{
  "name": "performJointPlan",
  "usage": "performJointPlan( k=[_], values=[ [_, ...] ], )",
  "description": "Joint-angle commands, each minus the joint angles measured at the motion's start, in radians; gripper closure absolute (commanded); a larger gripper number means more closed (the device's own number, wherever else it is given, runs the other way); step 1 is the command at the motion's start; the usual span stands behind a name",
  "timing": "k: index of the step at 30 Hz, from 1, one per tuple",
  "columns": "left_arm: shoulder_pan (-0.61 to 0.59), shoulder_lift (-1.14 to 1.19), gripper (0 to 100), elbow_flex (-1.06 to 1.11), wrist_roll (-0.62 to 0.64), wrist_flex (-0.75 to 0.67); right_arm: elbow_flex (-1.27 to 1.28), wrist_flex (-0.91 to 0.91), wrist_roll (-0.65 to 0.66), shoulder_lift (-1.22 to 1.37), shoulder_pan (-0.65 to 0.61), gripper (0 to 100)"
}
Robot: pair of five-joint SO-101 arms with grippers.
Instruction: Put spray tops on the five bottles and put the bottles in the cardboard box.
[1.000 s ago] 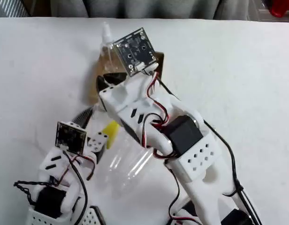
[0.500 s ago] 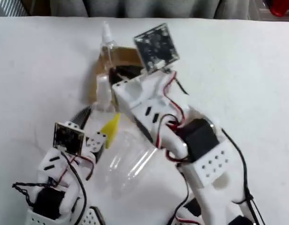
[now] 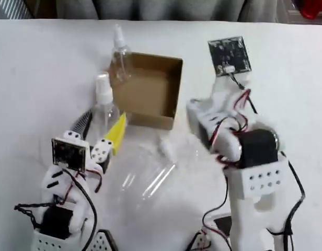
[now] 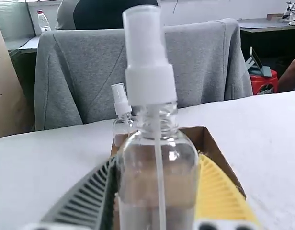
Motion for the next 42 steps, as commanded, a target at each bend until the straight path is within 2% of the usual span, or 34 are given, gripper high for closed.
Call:
performJointPlan(
  k=[1, 8, 14, 19, 24, 34, 40, 42],
  values=[
    [-0.027, -0.01, 98, -0.052, -0.002, -0.037, 0.114, -0.004, 0.112, -0.012, 0.151, 97.9],
    [-0.048, -0.01, 98, -0.075, -0.002, -0.038, 0.431, -0.206, 0.245, -0.012, 0.437, 97.9],
    [-0.047, 0.021, 98, -0.149, -0.002, -0.032, 0.761, -0.484, 0.318, -0.012, 0.558, 97.5],
    [-0.047, 0.236, 98, -0.272, -0.002, -0.038, 0.954, -0.685, 0.316, -0.012, 0.573, 97.8],
    [-0.044, 0.395, 98, -0.382, -0.002, -0.049, 1.025, -0.757, 0.316, -0.012, 0.573, 97.6],
    [-0.044, 0.564, 98, -0.387, -0.002, -0.292, 1.192, -0.978, 0.316, -0.013, 0.573, 97.4],
    [-0.044, 0.607, 98, -0.388, 0.002, -0.301, 1.162, -0.99, 0.307, -0.035, 0.604, 97.8],
    [-0.042, 0.607, 98, -0.388, 0.055, -0.299, 1.134, -0.937, 0.305, -0.076, 0.602, 97.8]
  ],
)
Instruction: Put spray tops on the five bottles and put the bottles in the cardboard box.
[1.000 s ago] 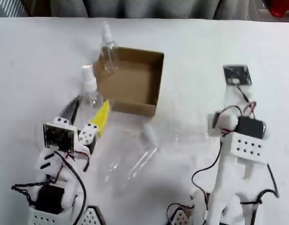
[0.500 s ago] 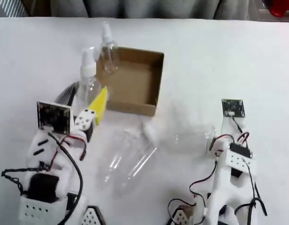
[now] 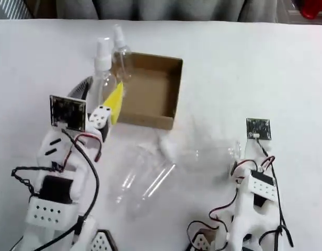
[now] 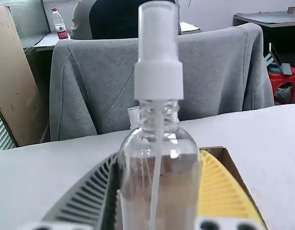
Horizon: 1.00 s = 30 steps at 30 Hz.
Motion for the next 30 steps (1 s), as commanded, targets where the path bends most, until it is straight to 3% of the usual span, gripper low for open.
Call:
performJointPlan(
  k=[1, 3, 8, 15, 20, 30],
  values=[
    [-0.005, 0.007, 98, -0.069, 0.098, -0.029, -0.08, 0.081, -0.002, -0.087, 0.002, 97.8],
    [-0.007, 0.008, 98, -0.069, 0.161, -0.029, -0.107, 0.17, -0.011, -0.166, -0.028, 97.8],
    [-0.007, 0.008, 98, -0.069, 0.218, -0.029, -0.18, 0.403, -0.222, -0.466, -0.196, 97.5],
    [-0.007, 0.008, 98, -0.072, 0.281, 0.021, -0.195, 0.506, -0.31, -0.967, -0.717, 97.8],
    [-0.007, 0.004, 98, -0.071, 0.296, 0.046, -0.193, 0.453, -0.31, -1.087, -1.053, 97.9],
    [0.001, 0.002, 98, -0.094, 0.298, 0.069, -0.117, 0.022, -0.31, -0.855, -1.271, 97.9]
  ],
)
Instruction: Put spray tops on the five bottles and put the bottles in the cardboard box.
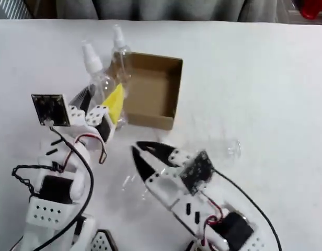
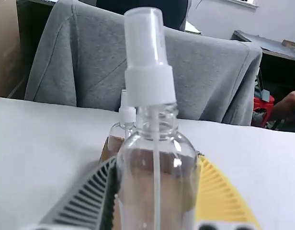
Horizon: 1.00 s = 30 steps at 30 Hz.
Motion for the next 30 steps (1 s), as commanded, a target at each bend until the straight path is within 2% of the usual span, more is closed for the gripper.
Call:
performJointPlan(
  k=[1, 8, 14, 22, 30],
  values=[
    [0.001, 0.002, 98, -0.097, 0.012, 0.002, -0.006, -0.165, -0.009, 0.111, -0.05, 97.9],
    [0.002, 0.001, 98, -0.114, 0.012, 0.003, -0.003, -0.458, -0.011, 0.423, -0.096, 97.9],
    [0.002, 0.001, 98, -0.161, 0.005, 0.115, -0.011, -0.636, -0.009, 0.605, -0.094, 97.9],
    [-0.002, 0.001, 98, -0.161, 0.003, 0.13, -0.046, -0.671, -0.009, 0.688, 0.044, 97.9],
    [0.001, 0.001, 98, -0.155, 0.003, 0.132, -0.048, -0.702, -0.009, 0.696, 0.091, 97.9]
  ],
)
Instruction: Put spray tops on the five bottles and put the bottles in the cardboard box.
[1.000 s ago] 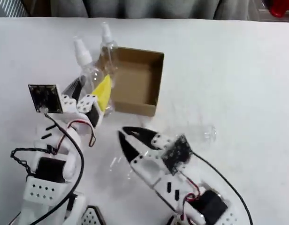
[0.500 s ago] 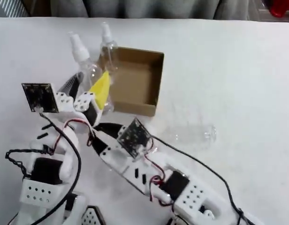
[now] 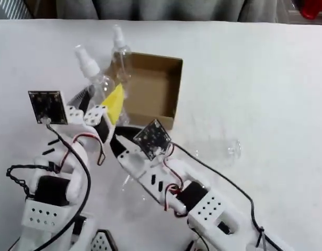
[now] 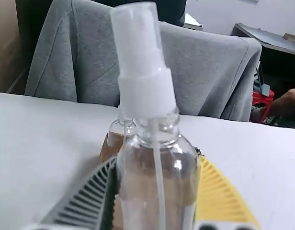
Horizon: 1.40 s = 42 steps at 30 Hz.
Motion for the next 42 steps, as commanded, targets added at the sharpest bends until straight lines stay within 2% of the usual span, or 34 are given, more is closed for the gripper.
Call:
performJointPlan(
  k=[1, 6, 11, 18, 22, 27, 31, 35, 42],
  values=[
    [-0.004, 0.001, 98, -0.063, -0.002, 0.002, -0.057, -0.053, 0.0, 0.004, 0.047, 97.9],
    [-0.01, 0.002, 98, -0.058, -0.002, 0.002, -0.055, 0.016, 0.0, -0.018, 0.045, 97.9],
    [-0.01, 0.008, 98, 0.012, -0.002, -0.092, -0.052, 0.265, 0.0, -0.151, 0.105, 97.9],
    [-0.038, 0.008, 98, 0.152, -0.002, -0.341, -0.048, 0.638, 0.002, -0.384, 0.446, 97.9],
    [-0.03, 0.008, 98, 0.193, -0.002, -0.41, -0.029, 0.763, 0.014, -0.41, 0.63, 97.5],
    [-0.03, 0.01, 98, 0.203, -0.003, -0.436, 0.074, 0.757, 0.18, -0.418, 0.82, 97.4],
    [-0.03, 0.01, 98, 0.203, -0.003, -0.436, 0.19, 0.696, 0.199, -0.418, 0.926, 97.4],
    [-0.03, 0.01, 98, 0.203, -0.003, -0.436, 0.298, 0.625, 0.199, -0.418, 0.966, 97.4],
    [-0.028, 0.01, 98, 0.203, -0.003, -0.436, 0.393, 0.545, 0.192, -0.42, 0.964, 97.4]
  ],
)
